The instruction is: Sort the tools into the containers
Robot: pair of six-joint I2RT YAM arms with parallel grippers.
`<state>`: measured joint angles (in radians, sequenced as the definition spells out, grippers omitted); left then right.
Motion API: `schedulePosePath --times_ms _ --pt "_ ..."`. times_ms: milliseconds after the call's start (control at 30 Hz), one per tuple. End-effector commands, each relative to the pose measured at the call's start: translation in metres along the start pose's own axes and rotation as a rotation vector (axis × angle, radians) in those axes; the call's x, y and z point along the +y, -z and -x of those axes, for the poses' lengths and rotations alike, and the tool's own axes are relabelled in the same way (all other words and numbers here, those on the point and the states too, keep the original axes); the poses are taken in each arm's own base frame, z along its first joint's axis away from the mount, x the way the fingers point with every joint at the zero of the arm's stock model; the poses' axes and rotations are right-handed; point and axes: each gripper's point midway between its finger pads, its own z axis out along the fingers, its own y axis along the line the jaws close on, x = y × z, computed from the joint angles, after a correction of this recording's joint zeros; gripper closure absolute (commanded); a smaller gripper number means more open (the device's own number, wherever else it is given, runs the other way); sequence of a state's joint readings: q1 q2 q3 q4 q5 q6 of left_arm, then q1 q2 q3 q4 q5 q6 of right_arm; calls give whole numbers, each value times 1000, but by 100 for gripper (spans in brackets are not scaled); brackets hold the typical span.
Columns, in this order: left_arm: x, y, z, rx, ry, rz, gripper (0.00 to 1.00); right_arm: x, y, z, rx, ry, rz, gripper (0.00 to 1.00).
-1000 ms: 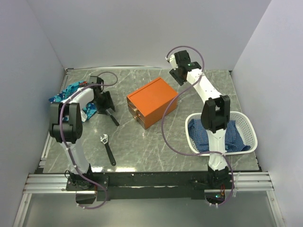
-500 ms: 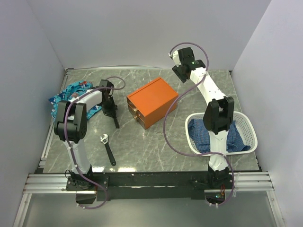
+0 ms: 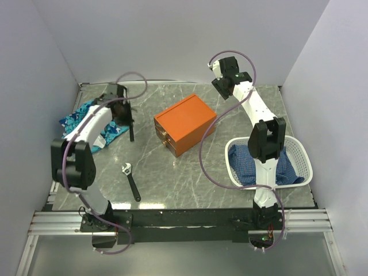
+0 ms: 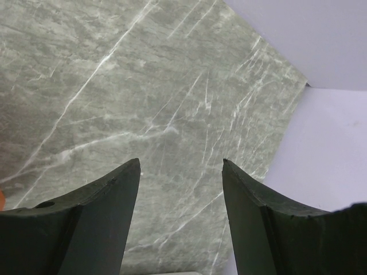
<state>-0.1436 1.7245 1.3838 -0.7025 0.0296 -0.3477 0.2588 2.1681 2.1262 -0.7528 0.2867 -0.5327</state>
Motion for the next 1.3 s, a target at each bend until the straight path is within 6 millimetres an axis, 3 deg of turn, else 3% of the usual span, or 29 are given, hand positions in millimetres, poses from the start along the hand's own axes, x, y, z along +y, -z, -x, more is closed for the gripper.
schedulePosePath --times_ms 0,100,167,200,233,267,300,333,367,433,467,600,733,933,1267 --pt "-55 77 88 -351 -327 -283 99 -21 21 20 -70 -33 -37 34" --pt "-93 115 113 -468 -546 -426 99 -22 23 20 -74 -34 -36 34" --pt "-113 124 116 -487 -657 -501 95 -24 24 19 -71 -34 -43 34" --pt "-130 139 122 -521 -697 -550 95 -26 26 19 -76 -37 -47 33" --pt "-139 132 122 -506 -719 -576 95 -27 26 18 -71 -37 -50 33" --pt "-149 144 128 -523 -752 -595 94 -32 26 16 -66 -41 -63 33" --pt "-165 145 125 -516 -782 -634 94 -35 26 14 -62 -44 -73 33" --pt "-171 132 125 -485 -786 -645 94 -39 25 12 -55 -38 -88 33" --pt "-181 144 133 -514 -805 -659 95 -46 25 8 -45 -41 -112 33" --pt "-199 134 128 -488 -833 -703 95 -55 23 4 -34 -43 -149 32" --pt "-207 141 132 -513 -868 -710 95 -62 23 1 -29 -52 -158 32" --pt "-231 117 101 -402 -949 -742 97 -79 25 -9 -10 -70 -200 32" --pt "-237 89 78 -310 -971 -737 99 -94 28 -18 -4 -97 -214 32" --pt "-242 76 66 -277 -1012 -720 99 -99 26 -30 14 -116 -203 32" --pt "-224 41 35 -122 -1029 -636 97 -95 17 -27 15 -119 -188 32"
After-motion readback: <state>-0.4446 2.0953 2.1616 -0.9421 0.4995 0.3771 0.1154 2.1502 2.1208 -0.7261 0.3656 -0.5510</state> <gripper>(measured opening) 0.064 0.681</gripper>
